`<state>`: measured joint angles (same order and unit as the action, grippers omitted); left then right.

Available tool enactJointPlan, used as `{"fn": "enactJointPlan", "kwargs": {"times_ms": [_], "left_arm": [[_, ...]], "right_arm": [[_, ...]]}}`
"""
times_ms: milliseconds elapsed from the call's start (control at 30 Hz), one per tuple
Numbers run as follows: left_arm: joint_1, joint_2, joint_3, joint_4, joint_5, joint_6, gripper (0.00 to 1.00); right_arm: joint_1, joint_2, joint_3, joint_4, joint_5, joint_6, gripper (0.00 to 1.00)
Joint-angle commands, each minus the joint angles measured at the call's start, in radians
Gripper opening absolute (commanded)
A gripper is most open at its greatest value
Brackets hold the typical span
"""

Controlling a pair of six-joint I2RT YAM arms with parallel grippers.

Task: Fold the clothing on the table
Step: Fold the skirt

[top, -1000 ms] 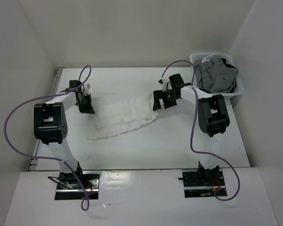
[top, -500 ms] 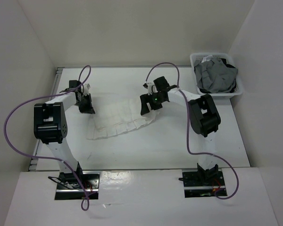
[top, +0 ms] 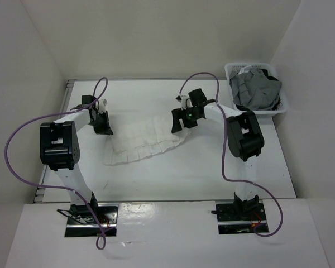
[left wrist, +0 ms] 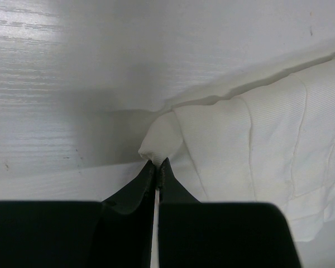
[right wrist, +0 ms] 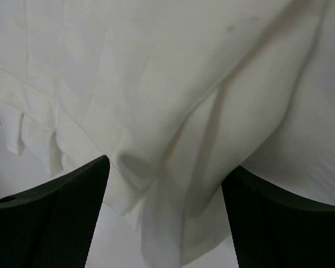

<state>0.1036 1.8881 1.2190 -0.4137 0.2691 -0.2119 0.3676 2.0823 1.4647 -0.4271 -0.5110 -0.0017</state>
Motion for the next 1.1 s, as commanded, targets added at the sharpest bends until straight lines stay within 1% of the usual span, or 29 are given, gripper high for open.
{"fn": "enactJointPlan", "kwargs": {"times_ms": [0,33,233,367,633,967,1067], "left_arm": [[0.001,0.02,-0.007,0.004,0.033,0.008,0.0],[0.001,0.02,-0.007,0.004,0.033,0.008,0.0],[0.001,0.02,-0.007,0.004,0.033,0.017,0.0],[0.001,0.02,-0.007,0.004,0.042,0.017,0.0],[0.001,0.02,-0.007,-0.005,0.042,0.017,0.0],[0.001,0.02,-0.007,-0.005,0.042,0.017,0.0],[0.001,0.02,-0.007,-0.005,0.051,0.026,0.0]], "right_arm": [[-0.042,-0.053,-0.018,-0.015,0.025,-0.029,0.84],[-0.053,-0.053,-0.018,-0.015,0.025,-0.029,0.84],[-0.053,-0.053,-0.04,-0.015,0.012,-0.04,0.75],[-0.053,-0.03,-0.04,-0.015,-0.018,-0.04,0.73],[-0.053,-0.03,-0.04,-0.024,-0.027,-0.049,0.69],[-0.002,-0.021,-0.021,-0.033,-0.046,-0.049,0.69],[0.008,-0.021,-0.021,-0.033,-0.035,-0.058,0.64]]}}
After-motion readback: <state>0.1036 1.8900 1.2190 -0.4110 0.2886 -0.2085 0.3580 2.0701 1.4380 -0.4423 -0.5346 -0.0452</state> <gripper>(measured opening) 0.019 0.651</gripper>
